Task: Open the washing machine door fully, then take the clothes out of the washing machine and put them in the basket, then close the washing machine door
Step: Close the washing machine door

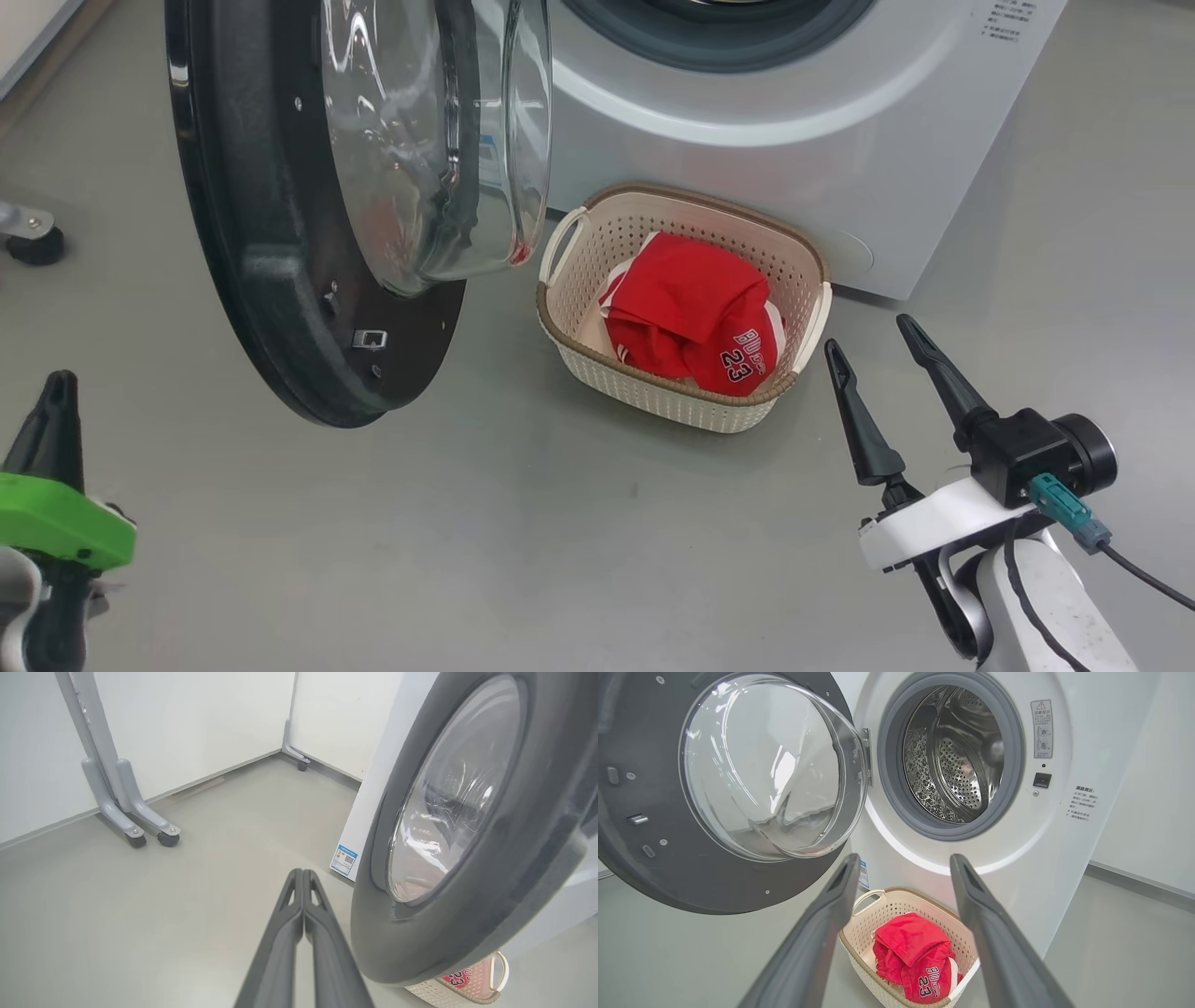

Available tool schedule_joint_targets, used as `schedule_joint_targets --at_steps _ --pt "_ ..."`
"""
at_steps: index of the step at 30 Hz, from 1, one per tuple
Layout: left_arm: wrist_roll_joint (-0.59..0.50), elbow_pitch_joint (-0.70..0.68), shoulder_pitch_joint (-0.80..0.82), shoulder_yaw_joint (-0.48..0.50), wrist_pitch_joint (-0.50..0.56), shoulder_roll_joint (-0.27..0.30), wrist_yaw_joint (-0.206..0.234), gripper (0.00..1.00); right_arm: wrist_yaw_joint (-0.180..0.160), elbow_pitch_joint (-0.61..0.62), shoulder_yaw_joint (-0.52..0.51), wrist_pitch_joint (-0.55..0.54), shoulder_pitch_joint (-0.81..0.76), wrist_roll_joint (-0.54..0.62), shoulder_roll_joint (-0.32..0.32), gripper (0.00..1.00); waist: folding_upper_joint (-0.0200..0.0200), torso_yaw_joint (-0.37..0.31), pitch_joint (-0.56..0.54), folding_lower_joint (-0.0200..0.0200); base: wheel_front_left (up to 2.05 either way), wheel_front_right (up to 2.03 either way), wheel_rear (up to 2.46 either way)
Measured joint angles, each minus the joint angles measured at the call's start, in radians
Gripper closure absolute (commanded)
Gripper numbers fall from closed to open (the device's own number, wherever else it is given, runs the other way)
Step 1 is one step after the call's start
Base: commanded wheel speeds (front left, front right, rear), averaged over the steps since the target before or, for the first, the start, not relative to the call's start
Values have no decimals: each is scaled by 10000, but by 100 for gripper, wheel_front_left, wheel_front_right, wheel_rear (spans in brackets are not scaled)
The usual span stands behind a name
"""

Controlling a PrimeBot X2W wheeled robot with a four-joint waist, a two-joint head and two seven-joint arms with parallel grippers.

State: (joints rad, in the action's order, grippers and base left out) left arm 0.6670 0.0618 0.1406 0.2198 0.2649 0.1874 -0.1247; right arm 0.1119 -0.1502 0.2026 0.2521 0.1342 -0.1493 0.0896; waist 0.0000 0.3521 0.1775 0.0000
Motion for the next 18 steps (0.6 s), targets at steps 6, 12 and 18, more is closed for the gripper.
schedule_joint_targets --at_steps 6,12,18 --pt "-836 -245 -558 -965 -1498 359 -6 100 0 10 15 0 -3 0 -29 0 0 -61 31 0 0 0 0" --pt "-1379 -98 -988 -1530 -2775 564 -6 100 0 13 25 0 -3 0 -38 0 0 -145 73 0 0 0 0" --pt "-1653 376 -1157 -1714 -3747 568 -6 100 0 15 29 0 -3 0 -61 0 0 -214 81 0 0 0 0"
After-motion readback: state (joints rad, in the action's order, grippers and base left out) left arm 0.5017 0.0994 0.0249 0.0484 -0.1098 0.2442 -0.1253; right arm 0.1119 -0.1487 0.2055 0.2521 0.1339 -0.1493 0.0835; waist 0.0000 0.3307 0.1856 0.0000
